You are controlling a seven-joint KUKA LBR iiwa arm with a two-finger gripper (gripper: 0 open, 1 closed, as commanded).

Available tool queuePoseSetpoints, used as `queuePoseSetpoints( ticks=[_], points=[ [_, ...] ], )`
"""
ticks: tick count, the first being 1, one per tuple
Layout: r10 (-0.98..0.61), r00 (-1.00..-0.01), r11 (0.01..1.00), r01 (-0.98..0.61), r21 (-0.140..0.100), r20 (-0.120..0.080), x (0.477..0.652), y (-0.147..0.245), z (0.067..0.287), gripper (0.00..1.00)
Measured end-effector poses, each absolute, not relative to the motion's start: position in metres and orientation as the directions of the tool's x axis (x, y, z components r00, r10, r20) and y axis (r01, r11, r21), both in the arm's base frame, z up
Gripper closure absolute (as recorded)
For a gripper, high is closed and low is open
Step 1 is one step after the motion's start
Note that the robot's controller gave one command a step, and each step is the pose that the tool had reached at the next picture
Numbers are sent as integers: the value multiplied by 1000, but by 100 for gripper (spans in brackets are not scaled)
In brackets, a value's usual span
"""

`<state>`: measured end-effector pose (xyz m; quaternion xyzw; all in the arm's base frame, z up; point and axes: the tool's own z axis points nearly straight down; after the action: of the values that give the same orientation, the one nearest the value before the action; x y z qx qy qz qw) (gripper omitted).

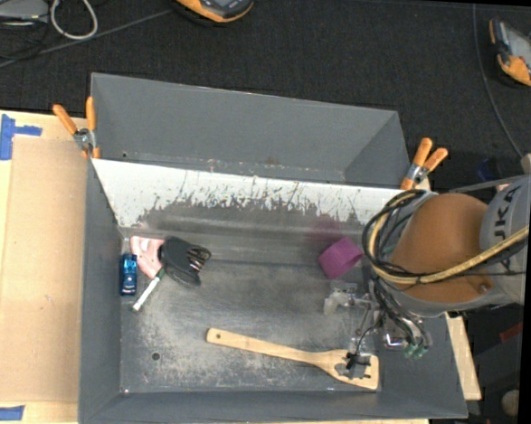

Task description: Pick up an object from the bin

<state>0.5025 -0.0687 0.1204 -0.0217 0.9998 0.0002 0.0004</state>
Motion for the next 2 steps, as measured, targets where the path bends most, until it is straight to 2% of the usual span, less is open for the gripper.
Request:
queuePoseSetpoints(
  ticks=[1,2],
  points=[
    [-25,-1000,1000,-25,1,1,495,-53,104,0],
    [-13,-1000,1000,-13,4,11,479,-34,98,0]
  ],
)
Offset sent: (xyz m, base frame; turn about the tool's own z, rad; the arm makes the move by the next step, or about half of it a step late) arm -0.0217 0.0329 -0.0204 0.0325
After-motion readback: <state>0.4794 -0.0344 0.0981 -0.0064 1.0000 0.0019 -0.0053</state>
